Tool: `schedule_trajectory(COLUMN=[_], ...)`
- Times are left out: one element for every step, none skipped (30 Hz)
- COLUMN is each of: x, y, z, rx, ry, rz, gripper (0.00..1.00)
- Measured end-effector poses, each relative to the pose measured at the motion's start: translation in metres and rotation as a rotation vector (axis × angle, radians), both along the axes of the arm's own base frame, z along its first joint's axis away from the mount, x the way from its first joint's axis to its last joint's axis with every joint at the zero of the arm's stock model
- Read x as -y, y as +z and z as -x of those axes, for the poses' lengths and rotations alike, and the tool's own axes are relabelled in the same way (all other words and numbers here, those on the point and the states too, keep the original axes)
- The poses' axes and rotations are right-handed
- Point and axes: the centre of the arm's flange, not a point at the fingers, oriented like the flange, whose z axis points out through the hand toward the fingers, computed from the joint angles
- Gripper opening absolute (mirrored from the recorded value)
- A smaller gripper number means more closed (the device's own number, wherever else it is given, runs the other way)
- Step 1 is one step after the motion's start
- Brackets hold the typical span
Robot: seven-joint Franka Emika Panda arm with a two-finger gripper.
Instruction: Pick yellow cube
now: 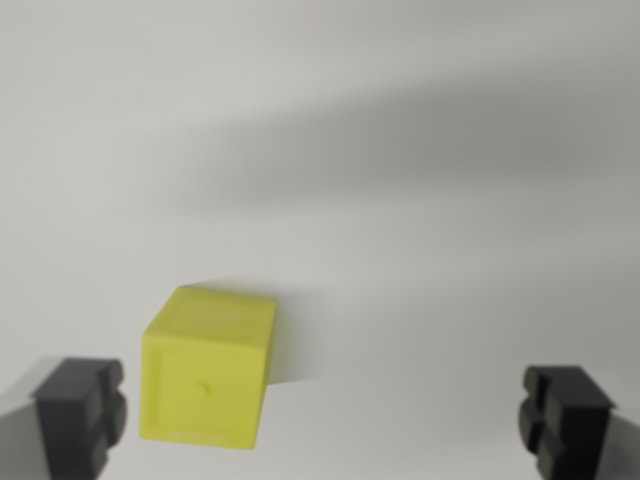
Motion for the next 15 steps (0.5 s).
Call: schedule_trajectory(x=[-0.002, -0.004, -0.006, -0.008, -0.010, -0.012, -0.014, -0.016, -0.018, -0.020, -0.022, -0.024, -0.026, -0.028, -0.030], y=[-0.003, -0.005, -0.008, -0.010, -0.013, -0.015, -0.017, -0.020, -0.023, -0.025, -0.028, -0.030, -0.033, -0.035, -0.038], z=[0.002, 0.003, 0.005, 0.007, 0.009, 0.011, 0.012, 0.014, 0.016, 0.018, 0.019, 0.021, 0.023, 0.025, 0.026], rx=[0.000, 0.000, 0.000, 0.000, 0.000, 0.000, 0.001, 0.001, 0.001, 0.000, 0.000, 0.000, 0.001, 0.001, 0.001], ry=[-0.003, -0.006, -0.010, -0.013, -0.016, -0.019, -0.022, -0.025, -0.029, -0.032, -0.035, -0.038, -0.041, -0.045, -0.047], rz=[0.000, 0.000, -0.001, -0.001, -0.001, -0.001, -0.001, -0.002, -0.002, -0.002, -0.002, -0.002, -0.003, -0.003, -0.003], gripper=[1.00, 1.00, 1.00, 1.00, 1.00, 1.00, 1.00, 1.00, 1.00, 1.00, 1.00, 1.00, 1.00, 1.00, 1.00])
